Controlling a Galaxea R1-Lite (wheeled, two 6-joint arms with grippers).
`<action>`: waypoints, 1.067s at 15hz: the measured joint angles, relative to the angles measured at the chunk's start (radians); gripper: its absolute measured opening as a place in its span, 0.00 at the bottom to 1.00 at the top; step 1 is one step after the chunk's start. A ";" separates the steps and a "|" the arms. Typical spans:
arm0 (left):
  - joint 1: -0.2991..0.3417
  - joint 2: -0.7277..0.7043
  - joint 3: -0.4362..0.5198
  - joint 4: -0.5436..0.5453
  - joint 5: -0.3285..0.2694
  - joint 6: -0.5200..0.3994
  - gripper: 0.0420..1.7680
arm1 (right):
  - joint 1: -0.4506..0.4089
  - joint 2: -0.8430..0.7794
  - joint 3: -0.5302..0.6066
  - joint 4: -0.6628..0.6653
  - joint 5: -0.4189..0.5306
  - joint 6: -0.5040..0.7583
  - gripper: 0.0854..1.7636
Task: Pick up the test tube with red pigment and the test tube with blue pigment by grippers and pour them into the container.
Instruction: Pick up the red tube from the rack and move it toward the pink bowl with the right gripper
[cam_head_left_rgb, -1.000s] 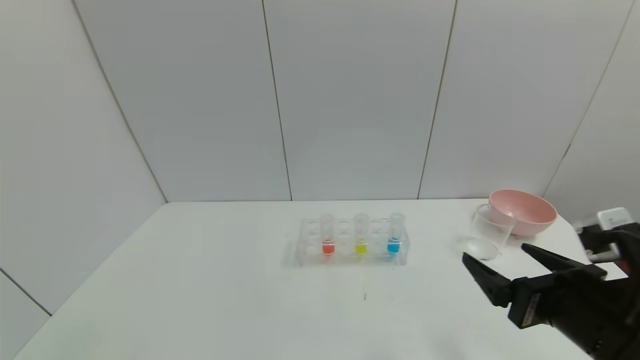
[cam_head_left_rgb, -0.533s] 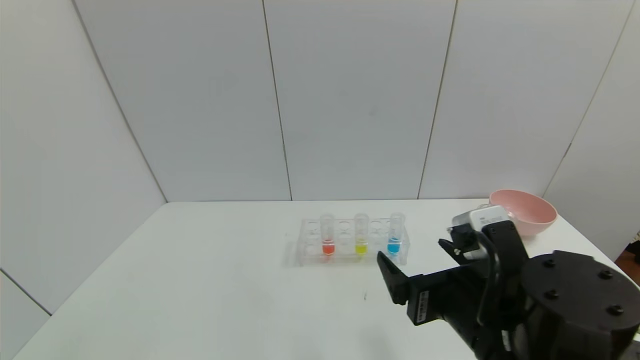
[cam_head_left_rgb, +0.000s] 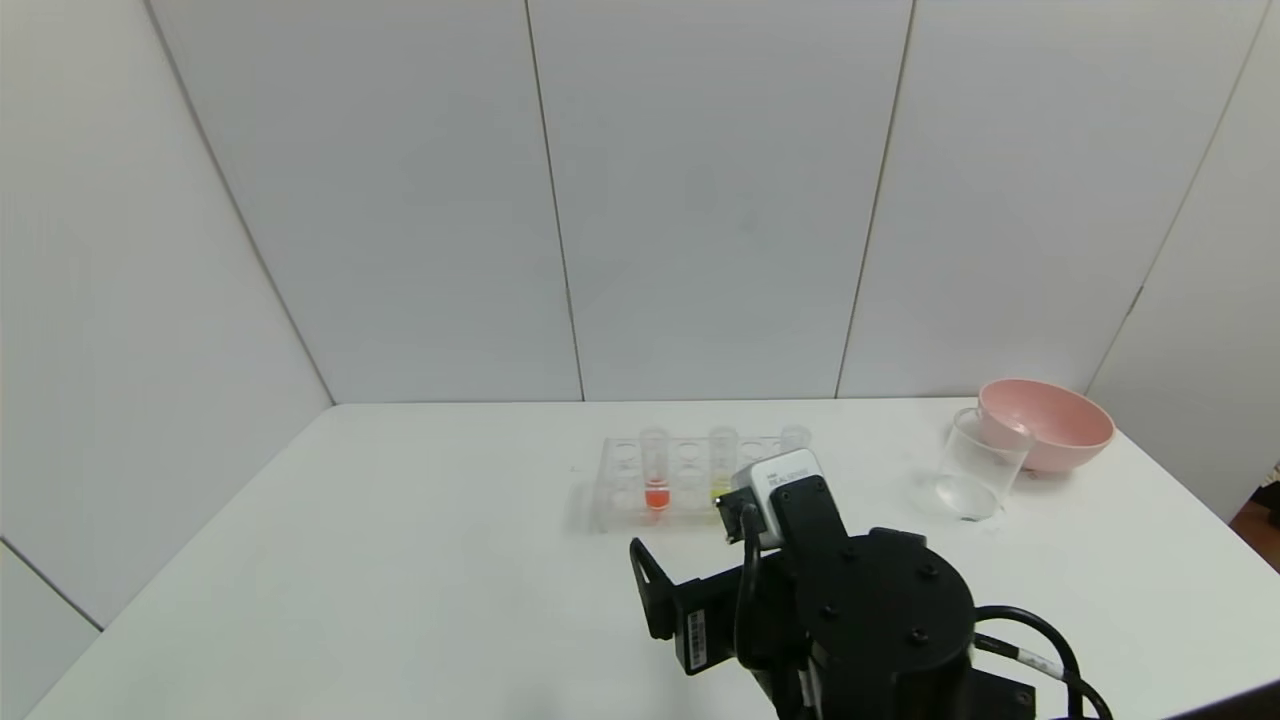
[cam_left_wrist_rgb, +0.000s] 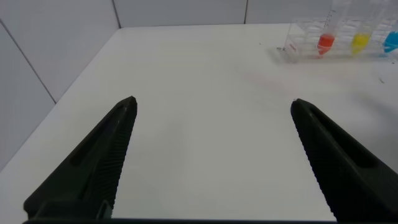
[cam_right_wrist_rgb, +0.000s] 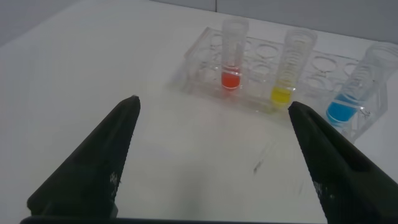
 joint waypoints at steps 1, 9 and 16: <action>0.000 0.000 0.000 0.000 0.000 0.000 1.00 | -0.009 0.024 -0.024 0.003 0.010 0.000 0.97; 0.000 0.000 0.000 0.000 0.000 0.000 1.00 | -0.107 0.246 -0.290 0.008 0.100 -0.047 0.97; 0.000 0.000 0.000 0.000 0.000 0.000 1.00 | -0.179 0.390 -0.519 0.097 0.123 -0.102 0.97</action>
